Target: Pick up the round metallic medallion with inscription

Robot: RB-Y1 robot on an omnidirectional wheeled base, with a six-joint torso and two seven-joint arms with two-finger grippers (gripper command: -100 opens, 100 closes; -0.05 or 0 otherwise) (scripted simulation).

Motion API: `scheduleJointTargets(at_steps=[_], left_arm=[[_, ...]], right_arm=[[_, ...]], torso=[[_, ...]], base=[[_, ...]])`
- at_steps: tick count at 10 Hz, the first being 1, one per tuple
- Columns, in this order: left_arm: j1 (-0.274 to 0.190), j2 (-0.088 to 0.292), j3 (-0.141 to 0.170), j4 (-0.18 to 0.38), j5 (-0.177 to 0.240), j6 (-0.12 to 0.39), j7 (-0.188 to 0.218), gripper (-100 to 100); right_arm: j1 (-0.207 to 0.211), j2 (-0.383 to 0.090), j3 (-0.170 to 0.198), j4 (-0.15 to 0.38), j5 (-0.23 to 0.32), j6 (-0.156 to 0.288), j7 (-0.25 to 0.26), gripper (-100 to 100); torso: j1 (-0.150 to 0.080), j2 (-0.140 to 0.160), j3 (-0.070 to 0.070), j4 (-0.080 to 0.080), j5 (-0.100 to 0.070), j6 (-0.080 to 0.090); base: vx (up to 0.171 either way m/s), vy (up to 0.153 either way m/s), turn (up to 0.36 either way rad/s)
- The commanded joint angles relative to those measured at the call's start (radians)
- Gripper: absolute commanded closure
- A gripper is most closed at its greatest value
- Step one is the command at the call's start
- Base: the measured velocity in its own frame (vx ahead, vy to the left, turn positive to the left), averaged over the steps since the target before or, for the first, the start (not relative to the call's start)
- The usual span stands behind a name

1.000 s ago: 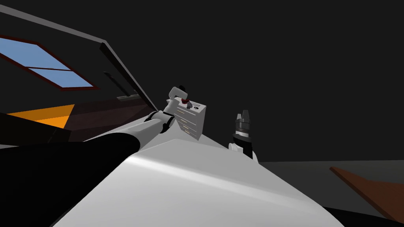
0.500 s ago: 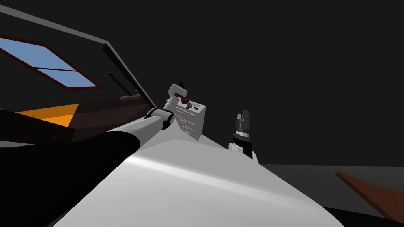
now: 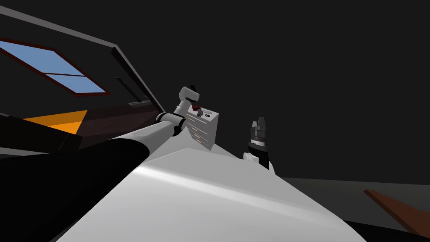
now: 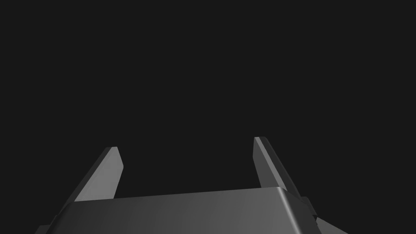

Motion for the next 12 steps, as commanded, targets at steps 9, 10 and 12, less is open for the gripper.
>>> scheduleJointTargets(at_steps=[9,10,12], left_arm=[[-0.167,0.007,0.029,0.217,0.071,0.265,-0.086,-100],[-0.167,0.007,0.029,0.227,0.071,0.291,-0.086,-100],[-0.200,0.009,0.036,0.275,0.089,0.352,-0.106,-100]], right_arm=[[0.000,0.000,0.000,0.000,0.000,0.000,0.000,0],[0.000,0.000,0.000,0.000,0.000,0.000,0.000,0],[0.000,0.000,0.000,0.000,0.000,0.000,0.000,0]], torso=[[0.000,0.000,0.000,0.000,0.000,0.000],[0.000,0.000,0.000,0.000,0.000,0.000],[-0.001,-0.001,0.000,0.000,0.000,0.000]], base=[[0.027,-0.031,0.024],[0.029,-0.025,0.022],[0.031,-0.038,0.024]])
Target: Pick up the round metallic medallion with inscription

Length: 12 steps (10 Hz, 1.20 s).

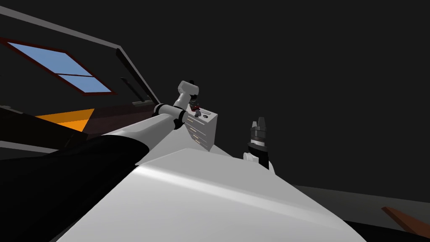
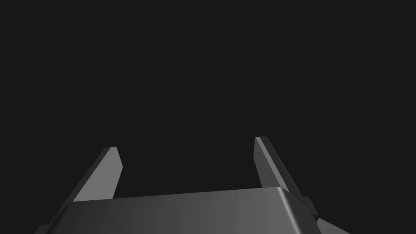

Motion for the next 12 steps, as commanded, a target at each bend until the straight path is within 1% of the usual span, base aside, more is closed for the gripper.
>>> scheduleJointTargets(at_steps=[1,2,3,4,5,6,7,8,9,10,11,12], left_arm=[[0.001,0.000,0.002,0.000,0.003,0.028,-0.003,-100],[-0.029,0.001,0.009,0.045,0.020,0.065,-0.022,-100],[-0.029,0.001,0.009,0.045,0.020,0.086,-0.022,-100],[-0.056,0.002,0.015,0.088,0.037,0.116,-0.039,-100],[-0.056,0.002,0.015,0.088,0.037,0.139,-0.039,-100],[-0.080,0.002,0.021,0.117,0.052,0.179,-0.055,-100],[-0.080,0.002,0.021,0.127,0.052,0.188,-0.055,-100],[-0.101,0.002,0.026,0.162,0.065,0.224,-0.069,-100],[-0.101,0.002,0.026,0.162,0.065,0.232,-0.069,-100],[-0.118,0.002,0.031,0.192,0.076,0.271,-0.081,-100],[-0.130,0.002,0.034,0.215,0.085,0.294,-0.090,-100],[-0.130,0.002,0.034,0.215,0.085,0.304,-0.090,-100]], right_arm=[[0.000,0.000,0.000,0.000,0.000,0.000,0.000,0],[0.000,0.000,0.000,0.000,0.000,0.000,0.000,0],[0.000,0.000,0.000,0.000,0.000,0.000,0.000,0],[0.000,0.000,0.000,0.000,0.000,0.000,0.000,0],[0.000,0.000,0.000,0.000,0.000,0.000,0.000,0],[0.000,0.000,0.000,0.000,0.000,0.000,0.000,0],[0.000,0.000,0.000,0.000,0.000,0.000,0.000,0],[0.000,0.000,0.000,0.000,0.000,0.000,0.000,0],[0.000,0.000,0.000,0.000,0.000,0.000,0.000,0],[0.000,0.000,0.000,0.000,0.000,0.000,0.000,0],[0.000,0.000,0.000,0.000,0.000,0.000,0.000,0],[0.000,0.000,0.000,0.000,0.000,0.000,0.000,0]], torso=[[0.000,0.000,0.000,0.000,0.000,0.000],[0.001,0.001,0.000,0.000,0.000,0.000],[0.001,0.001,0.000,0.000,0.000,0.000],[0.001,0.000,0.000,0.000,0.000,0.000],[0.000,0.000,0.000,0.000,0.000,0.000],[0.000,0.000,0.000,0.000,0.000,0.000],[0.000,0.000,0.000,0.000,0.000,0.000],[0.001,0.000,0.000,0.000,0.000,0.000],[0.001,0.000,0.000,0.000,0.000,0.000],[0.001,0.001,0.000,0.000,0.000,0.000],[0.001,0.001,0.000,0.000,0.000,0.000],[0.001,0.000,0.000,0.000,0.000,0.000]], base=[[0.012,-0.021,-0.001],[0.018,-0.030,0.023],[0.025,-0.030,0.021],[0.031,-0.041,0.029],[0.029,-0.032,0.014],[0.033,-0.030,0.016],[0.025,-0.025,0.010],[0.024,-0.030,0.012],[0.018,-0.025,0.011],[0.021,-0.022,0.012],[0.029,-0.026,0.014],[0.022,-0.021,0.007]])
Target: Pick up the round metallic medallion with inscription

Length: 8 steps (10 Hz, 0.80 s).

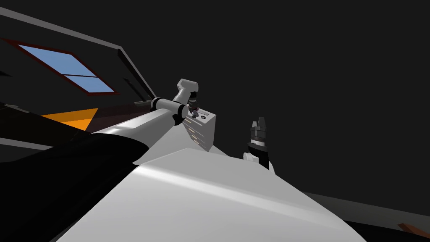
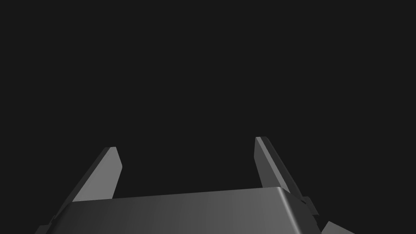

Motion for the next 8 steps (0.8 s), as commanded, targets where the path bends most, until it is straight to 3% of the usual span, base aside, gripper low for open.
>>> scheduleJointTargets(at_steps=[1,3,4,5,7,8], left_arm=[[-0.016,-0.002,0.002,0.031,0.007,0.030,-0.007,-100],[-0.018,-0.002,0.002,0.034,0.007,0.033,-0.006,-100],[-0.020,-0.003,0.002,0.036,0.007,0.035,-0.007,0],[0.002,-0.013,0.002,0.044,0.006,0.003,-0.002,-100],[0.007,-0.015,0.002,0.044,0.006,0.000,-0.002,-100],[0.008,-0.016,0.002,0.045,0.006,-0.004,-0.001,100]], right_arm=[[0.000,0.000,0.000,0.000,0.000,0.000,0.000,0],[0.000,0.000,0.000,0.000,0.000,0.000,0.000,0],[0.000,0.000,0.000,0.000,0.000,0.000,0.000,0],[0.000,0.000,0.000,0.000,0.000,0.000,0.000,0],[0.000,0.000,0.000,0.000,0.000,0.000,0.000,0],[0.000,0.000,0.000,0.000,0.000,0.000,0.000,0]], torso=[[0.000,0.000,0.000,0.000,0.000,0.000],[0.000,0.001,0.000,0.000,0.000,0.000],[0.001,0.001,0.001,0.000,0.000,0.000],[0.001,0.001,0.001,0.000,0.000,0.000],[0.003,0.002,0.001,0.000,0.001,0.000],[0.002,0.002,0.001,0.000,0.001,0.000]], base=[[0.016,-0.019,0.004],[0.008,-0.012,0.003],[0.000,0.000,0.000],[-0.006,0.010,-0.009],[-0.008,0.014,-0.008],[0.000,0.000,0.000]])
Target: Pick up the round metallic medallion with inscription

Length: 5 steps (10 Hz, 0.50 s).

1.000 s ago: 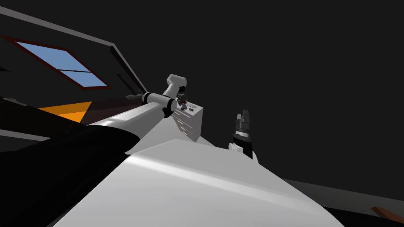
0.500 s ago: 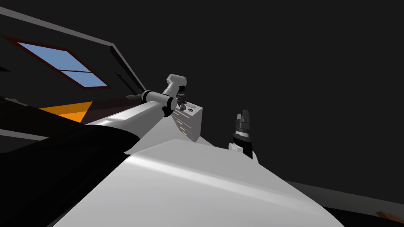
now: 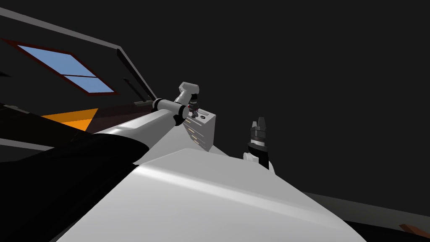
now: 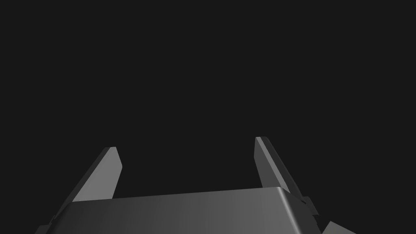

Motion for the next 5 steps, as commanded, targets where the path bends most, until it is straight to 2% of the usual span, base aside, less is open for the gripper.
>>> scheduleJointTargets(at_steps=[1,4,5], left_arm=[[0.000,0.000,0.000,0.000,0.000,0.000,0.000,100],[0.000,0.001,0.000,0.002,0.000,0.005,0.001,100],[-0.001,0.001,0.000,0.001,0.000,0.004,0.001,0]], right_arm=[[0.000,0.000,0.000,0.000,0.000,0.000,0.000,0],[0.000,0.000,0.000,0.000,0.000,0.000,0.000,0],[0.000,0.000,0.000,0.000,0.000,0.000,0.000,0]], torso=[[0.000,0.000,0.000,0.000,0.000,0.000],[0.001,0.000,0.000,0.000,0.001,0.000],[0.002,0.000,-0.001,-0.001,0.001,0.000]], base=[[0.000,0.000,0.000],[0.000,0.000,0.000],[0.000,0.000,0.000]])
